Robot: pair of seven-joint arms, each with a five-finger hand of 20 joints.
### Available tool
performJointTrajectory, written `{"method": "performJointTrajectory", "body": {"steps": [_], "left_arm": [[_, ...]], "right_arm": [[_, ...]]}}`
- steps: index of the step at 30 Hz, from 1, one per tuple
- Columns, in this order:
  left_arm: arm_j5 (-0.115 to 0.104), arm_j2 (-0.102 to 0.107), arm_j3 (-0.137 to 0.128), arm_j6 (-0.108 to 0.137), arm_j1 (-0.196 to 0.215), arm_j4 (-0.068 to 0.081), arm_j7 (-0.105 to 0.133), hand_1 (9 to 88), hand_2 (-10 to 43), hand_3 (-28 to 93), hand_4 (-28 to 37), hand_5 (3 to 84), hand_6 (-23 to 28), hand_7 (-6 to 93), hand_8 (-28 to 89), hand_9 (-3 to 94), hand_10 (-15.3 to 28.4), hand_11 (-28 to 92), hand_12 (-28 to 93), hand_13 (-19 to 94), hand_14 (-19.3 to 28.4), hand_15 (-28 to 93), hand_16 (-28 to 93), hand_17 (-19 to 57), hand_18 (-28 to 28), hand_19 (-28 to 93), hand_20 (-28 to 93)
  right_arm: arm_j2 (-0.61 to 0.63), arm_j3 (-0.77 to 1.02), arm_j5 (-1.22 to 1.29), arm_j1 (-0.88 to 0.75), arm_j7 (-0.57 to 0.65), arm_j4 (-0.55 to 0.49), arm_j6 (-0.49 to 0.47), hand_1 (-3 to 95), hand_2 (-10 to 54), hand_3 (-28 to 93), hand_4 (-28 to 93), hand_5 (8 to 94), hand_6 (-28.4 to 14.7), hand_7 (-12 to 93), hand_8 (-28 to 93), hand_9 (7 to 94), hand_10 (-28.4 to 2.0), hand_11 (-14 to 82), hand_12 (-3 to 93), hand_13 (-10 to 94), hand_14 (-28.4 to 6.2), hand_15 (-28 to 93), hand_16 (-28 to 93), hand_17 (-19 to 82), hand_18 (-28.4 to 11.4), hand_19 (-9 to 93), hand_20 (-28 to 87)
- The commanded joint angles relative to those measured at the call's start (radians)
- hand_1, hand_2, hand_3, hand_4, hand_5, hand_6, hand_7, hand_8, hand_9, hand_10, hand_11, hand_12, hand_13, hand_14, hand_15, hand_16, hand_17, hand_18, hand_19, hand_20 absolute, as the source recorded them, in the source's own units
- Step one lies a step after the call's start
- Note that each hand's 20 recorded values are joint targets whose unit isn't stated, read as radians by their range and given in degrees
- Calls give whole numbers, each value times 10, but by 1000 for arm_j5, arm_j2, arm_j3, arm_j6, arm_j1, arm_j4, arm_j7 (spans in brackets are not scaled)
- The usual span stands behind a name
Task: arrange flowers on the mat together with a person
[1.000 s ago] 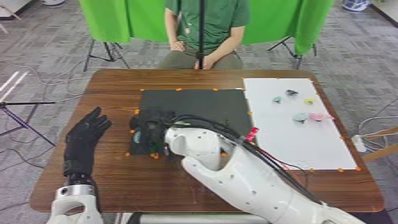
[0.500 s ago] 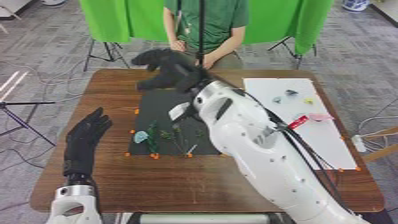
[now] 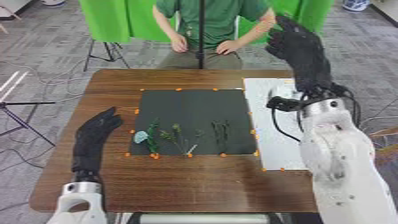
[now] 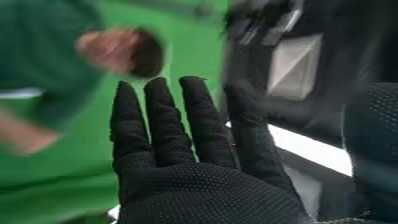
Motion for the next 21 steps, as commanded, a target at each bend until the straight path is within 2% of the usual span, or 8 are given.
{"method": "performJointTrajectory", "body": {"steps": [1,6,9,11,13,14,16,21], "left_arm": [[22,16,24,-50,-52,8,-14,270,-31,665,-207,476,44,163,-62,462,135,203,136,378,187,208,18,89,156,154,199],[39,14,44,-70,-94,14,-25,271,-29,664,-206,478,43,165,-63,463,134,204,135,379,187,211,16,88,155,155,199],[57,9,57,-76,-118,8,-46,271,-29,664,-206,478,44,163,-64,464,135,205,135,379,189,213,15,89,155,155,199],[81,9,65,-51,-121,-20,-97,273,-27,661,-208,478,45,162,-63,464,135,205,134,379,190,216,16,89,155,158,200],[125,5,62,-38,-120,-57,-167,278,-15,650,-213,479,46,160,-62,467,138,208,134,382,192,223,15,88,158,172,206],[154,3,54,-39,-114,-79,-203,283,-6,640,-215,480,48,158,-62,469,140,210,133,383,196,230,15,87,161,184,209],[196,1,43,-66,-118,-99,-257,286,3,632,-212,484,52,156,-60,471,142,213,132,385,200,241,11,84,167,207,213],[189,0,41,-83,-113,-106,-264,288,6,627,-206,486,56,152,-59,474,146,219,131,386,204,249,4,80,170,218,205]], "right_arm": [[-63,26,259,-309,-32,-69,-14,102,45,732,-144,419,-16,69,-60,430,-156,50,154,329,-159,78,225,179,-162,152,275],[-87,21,226,-366,-44,-89,-48,102,51,732,-146,444,-17,79,-58,451,-157,56,156,350,-160,92,225,185,-160,149,279],[-99,27,207,-384,-47,-87,-75,104,55,729,-147,475,-22,91,-59,476,-161,64,161,375,-166,107,231,191,-158,152,285],[-102,22,190,-390,-54,-86,-61,105,58,729,-147,486,-21,97,-60,485,-161,64,162,380,-166,109,230,193,-158,151,288],[-105,23,190,-393,-62,-86,-60,104,59,731,-146,491,-22,100,-62,488,-162,64,163,384,-165,110,230,195,-157,149,290],[-103,20,189,-390,-59,-86,-56,104,60,731,-146,493,-22,101,-63,489,-162,64,163,386,-165,111,231,196,-157,149,291],[-102,22,176,-392,-70,-85,-54,104,60,732,-146,497,-22,102,-64,491,-161,65,165,391,-165,113,231,198,-157,150,294],[-102,19,167,-388,-67,-80,-54,106,65,732,-148,502,-21,107,-65,507,-161,69,170,407,-167,122,236,202,-157,153,302]]}}
